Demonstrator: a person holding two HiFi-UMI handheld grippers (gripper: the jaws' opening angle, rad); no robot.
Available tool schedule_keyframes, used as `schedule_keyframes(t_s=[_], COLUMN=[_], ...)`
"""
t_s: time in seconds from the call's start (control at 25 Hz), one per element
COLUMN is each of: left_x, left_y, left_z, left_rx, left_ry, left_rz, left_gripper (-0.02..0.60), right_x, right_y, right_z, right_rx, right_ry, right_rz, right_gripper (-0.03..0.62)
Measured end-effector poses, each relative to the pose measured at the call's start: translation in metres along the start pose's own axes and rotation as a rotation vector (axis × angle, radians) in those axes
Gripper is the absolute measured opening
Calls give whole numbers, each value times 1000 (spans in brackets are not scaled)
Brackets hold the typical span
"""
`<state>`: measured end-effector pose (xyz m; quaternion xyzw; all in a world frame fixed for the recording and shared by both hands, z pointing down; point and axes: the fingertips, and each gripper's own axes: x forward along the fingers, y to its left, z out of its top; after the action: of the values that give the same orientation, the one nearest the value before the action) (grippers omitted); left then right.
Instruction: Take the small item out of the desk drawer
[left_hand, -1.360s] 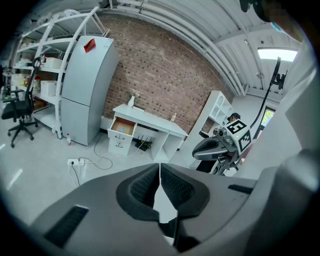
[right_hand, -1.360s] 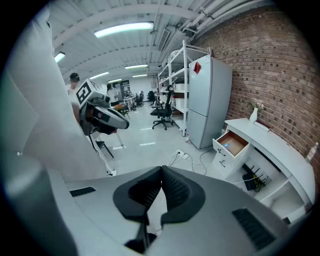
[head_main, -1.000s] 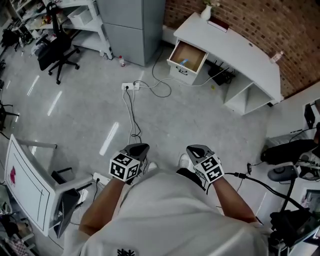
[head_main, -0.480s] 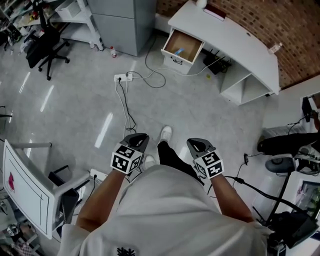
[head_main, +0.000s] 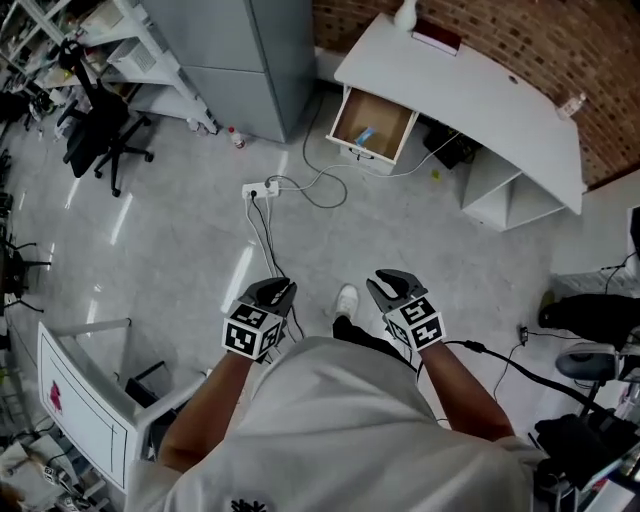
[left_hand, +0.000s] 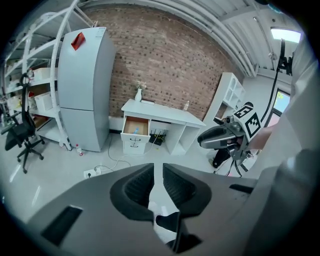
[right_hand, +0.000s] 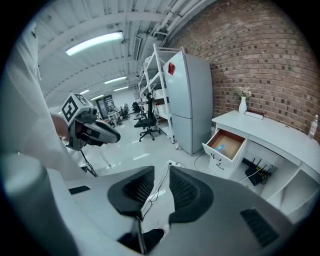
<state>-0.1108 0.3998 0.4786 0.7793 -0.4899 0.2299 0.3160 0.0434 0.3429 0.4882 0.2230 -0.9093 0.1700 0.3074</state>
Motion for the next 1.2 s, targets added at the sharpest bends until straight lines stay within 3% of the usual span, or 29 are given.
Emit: schedule_keyframes(t_s=[0.24, 0.6, 1.04, 1.2], left_x=[87, 196, 356, 414], left_y=[15, 41, 124, 160], left_z=[76, 164, 270, 291], left_rx=[34, 85, 164, 197], left_ry=[18, 68, 154, 206], left_rz=[-5, -52, -110, -140], left_gripper=[98, 144, 186, 204], right_x=[11, 33, 85, 109], right_y=[-101, -196, -324, -358], right_z=[13, 26, 91, 102], right_rx=[39, 147, 268, 322], right_ry=[11, 44, 43, 72], right_rz=[-20, -87, -222, -275], right_gripper=[110, 110, 110, 110])
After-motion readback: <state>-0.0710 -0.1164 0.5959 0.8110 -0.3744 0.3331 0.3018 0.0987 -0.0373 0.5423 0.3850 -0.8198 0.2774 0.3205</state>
